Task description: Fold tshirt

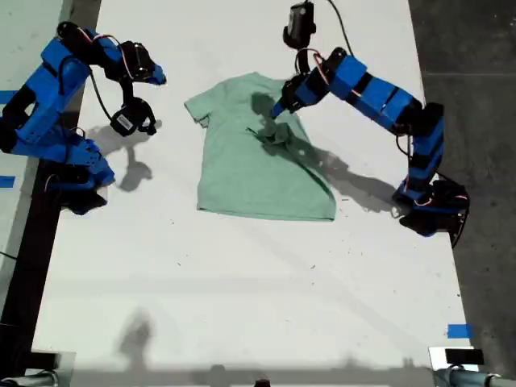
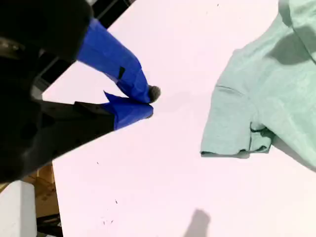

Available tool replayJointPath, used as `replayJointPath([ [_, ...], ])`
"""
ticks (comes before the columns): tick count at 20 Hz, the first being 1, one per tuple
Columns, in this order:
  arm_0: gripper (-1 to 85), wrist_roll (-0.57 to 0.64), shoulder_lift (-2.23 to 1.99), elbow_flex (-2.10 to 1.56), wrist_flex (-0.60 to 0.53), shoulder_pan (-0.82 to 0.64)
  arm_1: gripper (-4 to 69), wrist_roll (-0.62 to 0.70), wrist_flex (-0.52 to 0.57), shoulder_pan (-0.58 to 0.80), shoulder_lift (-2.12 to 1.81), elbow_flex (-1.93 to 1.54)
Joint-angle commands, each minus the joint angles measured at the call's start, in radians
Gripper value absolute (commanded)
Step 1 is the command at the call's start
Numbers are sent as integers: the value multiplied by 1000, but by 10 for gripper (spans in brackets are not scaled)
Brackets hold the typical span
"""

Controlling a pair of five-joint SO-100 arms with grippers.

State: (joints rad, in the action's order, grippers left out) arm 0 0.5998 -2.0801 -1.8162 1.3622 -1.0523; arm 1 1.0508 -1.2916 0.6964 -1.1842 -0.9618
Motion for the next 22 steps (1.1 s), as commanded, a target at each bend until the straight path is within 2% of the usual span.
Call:
replayJointPath([
  [1,61,-6,92,74,43,26,181,20,-38,29,-195,-51],
  [4,186,34,259,158,71,55,167,15,-52,29,-232,-95],
  [6,264,63,316,189,40,66,163,11,-52,21,-230,-109],
  [15,262,135,594,302,-14,-34,148,-3,-75,5,-242,-146],
  [22,260,149,942,565,17,-54,141,-2,-92,-3,-325,-206],
])
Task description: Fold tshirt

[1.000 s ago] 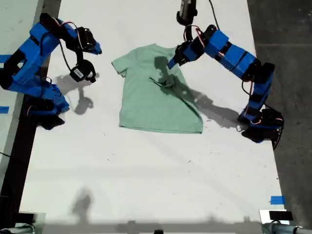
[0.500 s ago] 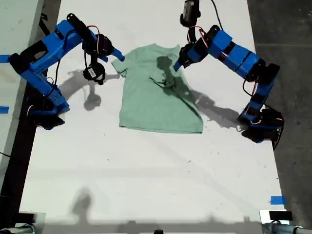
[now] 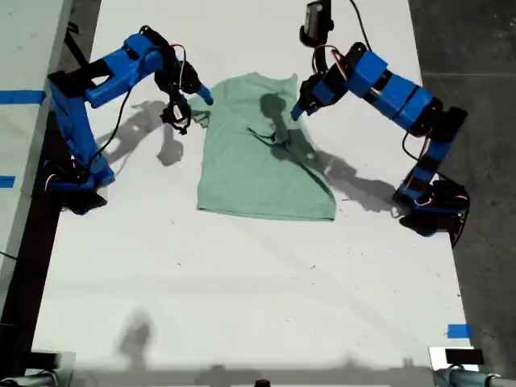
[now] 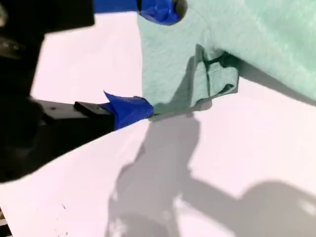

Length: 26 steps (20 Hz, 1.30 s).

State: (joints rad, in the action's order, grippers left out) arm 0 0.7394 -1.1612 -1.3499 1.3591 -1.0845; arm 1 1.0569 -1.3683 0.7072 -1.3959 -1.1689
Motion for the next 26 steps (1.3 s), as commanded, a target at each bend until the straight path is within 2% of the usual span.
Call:
replayJointPath([
  [1,259,9,58,127,28,-29,140,-6,-15,-14,-138,-17],
  [11,239,-3,345,379,121,-89,129,3,98,17,-403,-324],
  [12,214,-3,370,390,124,-91,127,5,109,25,-423,-350],
  [15,31,3,428,408,130,-103,123,6,132,40,-460,-402],
  [16,1,6,433,407,130,-103,121,8,133,43,-463,-407],
  [21,1,-9,339,368,150,-84,117,11,137,51,-463,-408],
  [26,1,-31,-23,155,143,-114,116,12,133,57,-469,-423],
])
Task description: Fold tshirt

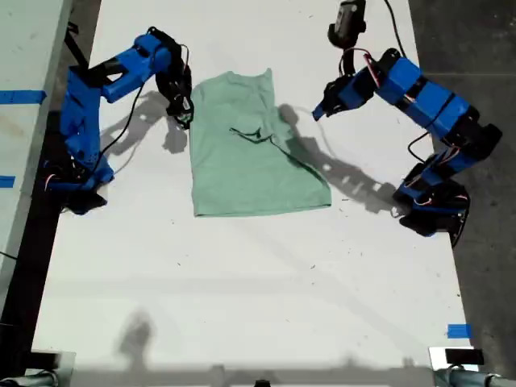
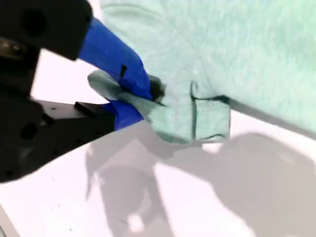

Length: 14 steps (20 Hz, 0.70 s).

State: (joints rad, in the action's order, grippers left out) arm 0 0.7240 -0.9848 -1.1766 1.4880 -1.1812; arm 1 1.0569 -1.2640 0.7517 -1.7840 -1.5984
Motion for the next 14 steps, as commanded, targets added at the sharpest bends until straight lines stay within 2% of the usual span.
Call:
replayJointPath([
  [1,1,-15,-227,-20,14,-3,115,14,29,12,-81,5],
  [8,1,-41,-164,255,29,210,114,18,28,21,-106,-26],
  [14,1,-37,-103,302,-210,318,113,18,26,15,-110,-48],
])
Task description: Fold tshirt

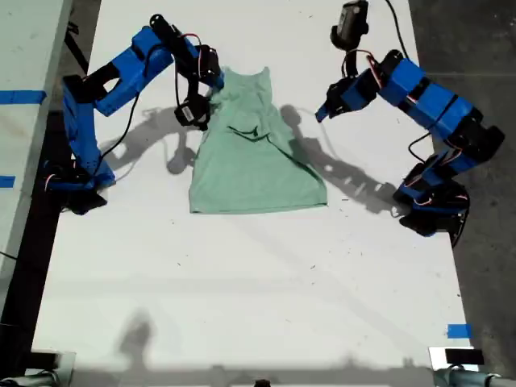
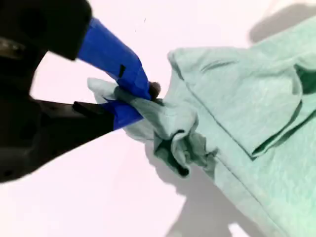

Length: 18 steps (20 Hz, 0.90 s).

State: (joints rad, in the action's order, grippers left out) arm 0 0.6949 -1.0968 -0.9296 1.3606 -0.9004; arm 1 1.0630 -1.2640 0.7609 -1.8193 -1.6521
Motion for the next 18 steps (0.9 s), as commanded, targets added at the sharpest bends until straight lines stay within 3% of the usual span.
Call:
replayJointPath([
  [1,5,-6,54,58,-121,44,113,11,26,3,-78,-2],
  [4,173,18,169,61,-241,83,113,5,26,-2,-91,-26],
  [8,217,5,156,60,-264,84,113,-2,26,-6,-97,-38],
  [10,227,8,61,57,-212,77,113,-2,17,-11,-103,-32],
  [15,204,9,-209,-26,41,52,113,26,-92,-40,-178,-23],
  [18,200,-37,-330,-110,178,110,113,14,-160,-91,-227,-26],
])
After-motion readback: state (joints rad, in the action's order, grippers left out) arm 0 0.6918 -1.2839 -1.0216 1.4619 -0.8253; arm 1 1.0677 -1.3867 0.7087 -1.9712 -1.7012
